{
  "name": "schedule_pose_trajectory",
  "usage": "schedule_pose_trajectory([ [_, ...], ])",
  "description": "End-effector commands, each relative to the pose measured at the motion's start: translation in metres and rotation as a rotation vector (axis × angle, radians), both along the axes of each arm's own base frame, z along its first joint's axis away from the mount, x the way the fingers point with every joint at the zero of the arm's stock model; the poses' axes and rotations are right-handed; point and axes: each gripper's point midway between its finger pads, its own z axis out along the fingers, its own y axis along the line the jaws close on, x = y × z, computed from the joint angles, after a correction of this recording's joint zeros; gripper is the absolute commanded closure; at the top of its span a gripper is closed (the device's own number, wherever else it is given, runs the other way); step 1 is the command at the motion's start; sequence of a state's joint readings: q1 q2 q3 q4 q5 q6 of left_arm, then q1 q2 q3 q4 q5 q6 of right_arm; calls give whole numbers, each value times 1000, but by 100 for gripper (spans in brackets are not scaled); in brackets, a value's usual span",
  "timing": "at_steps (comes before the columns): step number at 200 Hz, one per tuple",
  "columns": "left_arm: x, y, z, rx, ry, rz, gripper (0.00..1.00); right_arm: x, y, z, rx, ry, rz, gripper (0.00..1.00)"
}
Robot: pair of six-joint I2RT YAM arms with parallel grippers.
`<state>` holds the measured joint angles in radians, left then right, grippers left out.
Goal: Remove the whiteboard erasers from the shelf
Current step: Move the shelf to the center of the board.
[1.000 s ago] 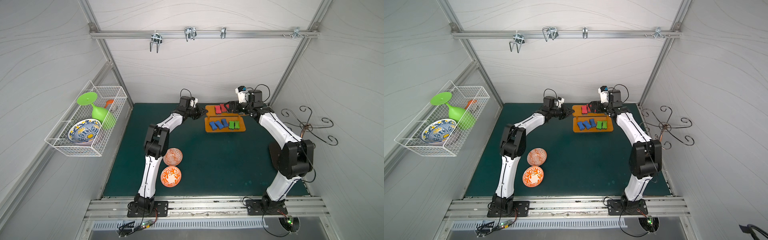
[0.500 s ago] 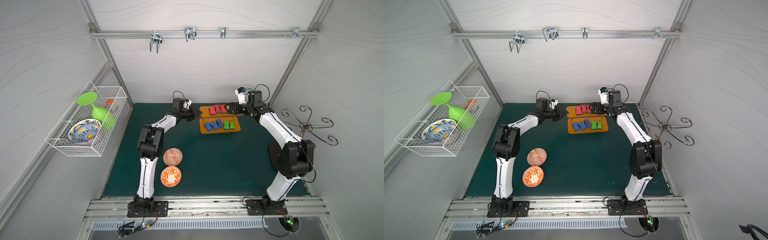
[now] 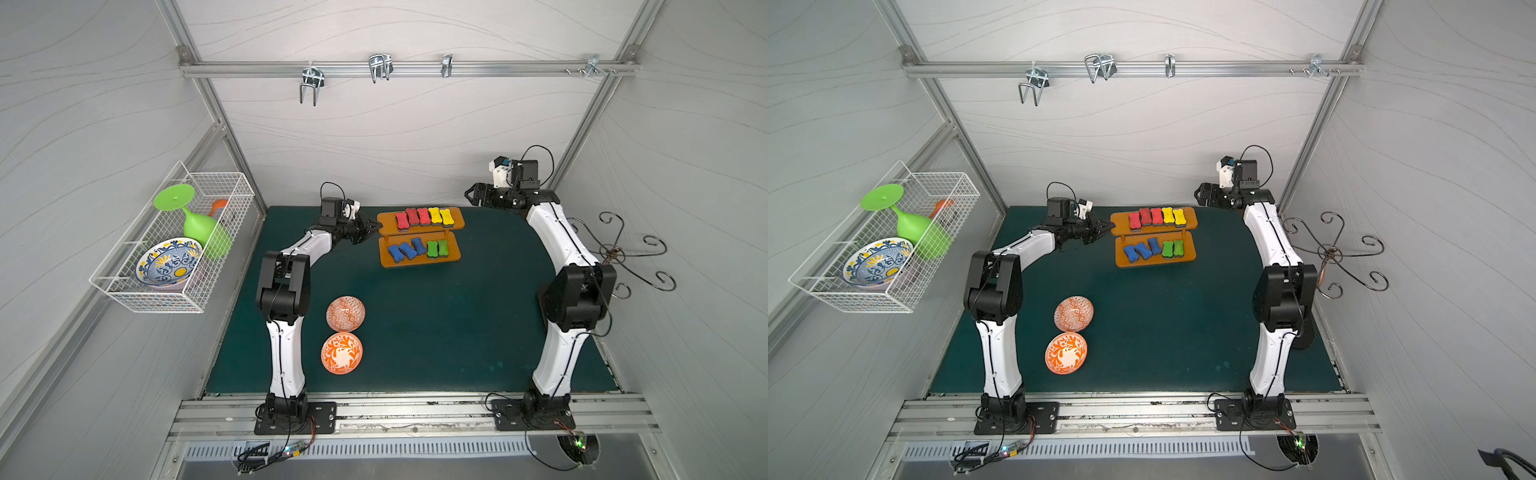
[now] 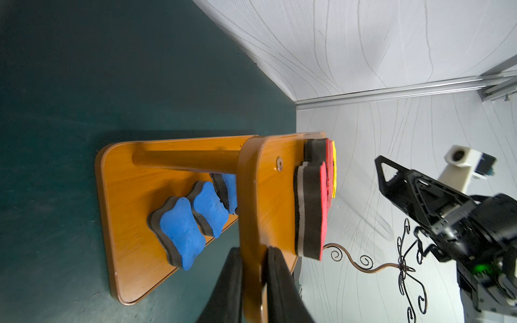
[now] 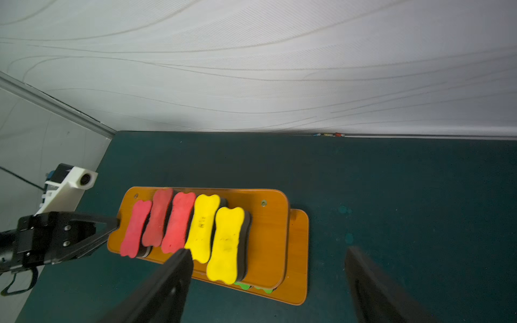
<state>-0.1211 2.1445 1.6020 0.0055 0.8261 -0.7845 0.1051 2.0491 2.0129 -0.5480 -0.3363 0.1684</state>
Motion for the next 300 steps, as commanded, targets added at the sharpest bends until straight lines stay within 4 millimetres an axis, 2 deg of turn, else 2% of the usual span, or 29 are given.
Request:
schedule_pose_trajectory([
  [1,2,13,-14,73,17,30,100,-11,10,-39,103,203,43,13],
  [42,3,16,-14,79,17,27,96,-9,28,-46,237,259,111,26],
  [96,3,18,-16,87,21,27,95,-18,47,-59,307,313,163,36],
  [115,3,18,-17,89,25,27,95,-19,45,-67,312,332,148,37],
  [132,2,18,-16,90,21,28,95,-18,35,-74,333,347,118,40],
  [151,1,18,-17,94,25,28,96,-17,25,-74,349,341,99,43],
  [176,2,19,-20,94,31,30,97,-15,24,-75,350,337,94,44],
  [235,3,18,-21,94,31,29,98,-11,43,-87,382,368,130,55],
  [274,3,18,-24,94,37,29,98,-9,49,-90,401,379,139,62],
  [300,3,18,-25,92,41,30,99,-11,52,-88,408,379,144,72],
])
